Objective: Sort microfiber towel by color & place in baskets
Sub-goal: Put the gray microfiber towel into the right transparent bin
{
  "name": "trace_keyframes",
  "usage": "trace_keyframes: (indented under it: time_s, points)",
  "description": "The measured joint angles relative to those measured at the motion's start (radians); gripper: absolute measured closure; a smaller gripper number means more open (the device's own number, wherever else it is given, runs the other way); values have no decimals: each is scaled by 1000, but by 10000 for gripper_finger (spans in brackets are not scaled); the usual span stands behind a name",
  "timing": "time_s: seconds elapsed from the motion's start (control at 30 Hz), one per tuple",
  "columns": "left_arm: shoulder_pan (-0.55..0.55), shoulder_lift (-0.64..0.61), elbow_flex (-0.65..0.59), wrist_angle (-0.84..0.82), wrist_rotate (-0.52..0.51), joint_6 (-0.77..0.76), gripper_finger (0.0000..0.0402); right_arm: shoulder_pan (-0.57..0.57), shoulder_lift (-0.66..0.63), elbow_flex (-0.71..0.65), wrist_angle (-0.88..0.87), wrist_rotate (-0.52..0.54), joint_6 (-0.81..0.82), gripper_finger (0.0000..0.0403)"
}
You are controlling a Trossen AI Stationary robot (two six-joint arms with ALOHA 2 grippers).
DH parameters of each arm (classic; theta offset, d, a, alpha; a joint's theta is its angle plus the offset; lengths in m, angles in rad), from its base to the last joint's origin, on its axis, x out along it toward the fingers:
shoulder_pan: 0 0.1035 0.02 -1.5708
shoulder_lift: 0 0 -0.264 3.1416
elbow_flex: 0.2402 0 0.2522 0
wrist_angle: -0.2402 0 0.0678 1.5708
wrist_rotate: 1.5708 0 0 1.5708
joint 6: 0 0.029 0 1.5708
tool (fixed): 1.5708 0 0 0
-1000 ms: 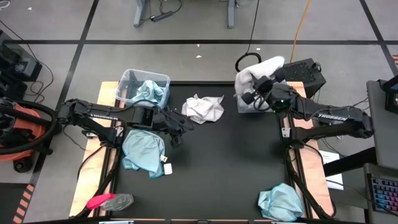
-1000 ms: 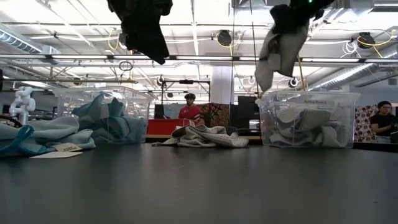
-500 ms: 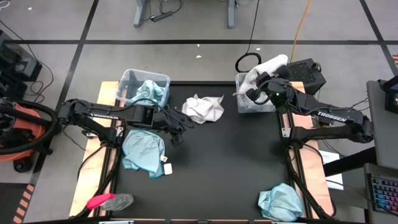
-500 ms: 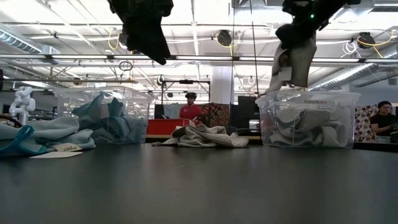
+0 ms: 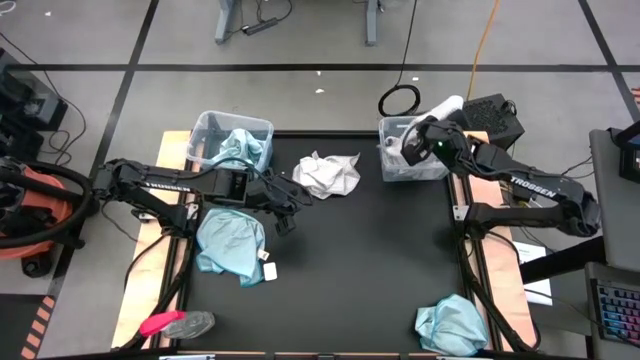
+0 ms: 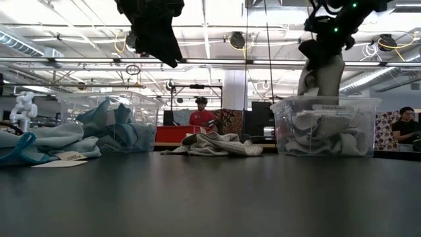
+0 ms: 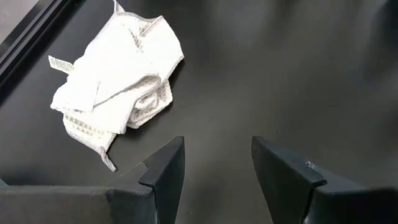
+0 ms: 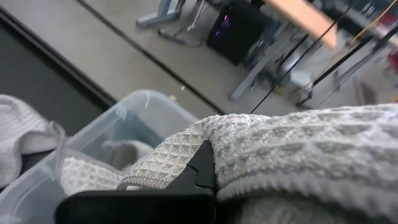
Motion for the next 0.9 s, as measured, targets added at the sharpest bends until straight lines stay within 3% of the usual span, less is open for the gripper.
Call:
trace_keyframes:
  time_s: [0.33,0.9]
  points:
    - [0,0,0,12,0,-6,209,-88,86,0,-93,-202,140,403]
    - [0,0,0,28,0,-9,209,-179,177,0,-79,-391,194,403]
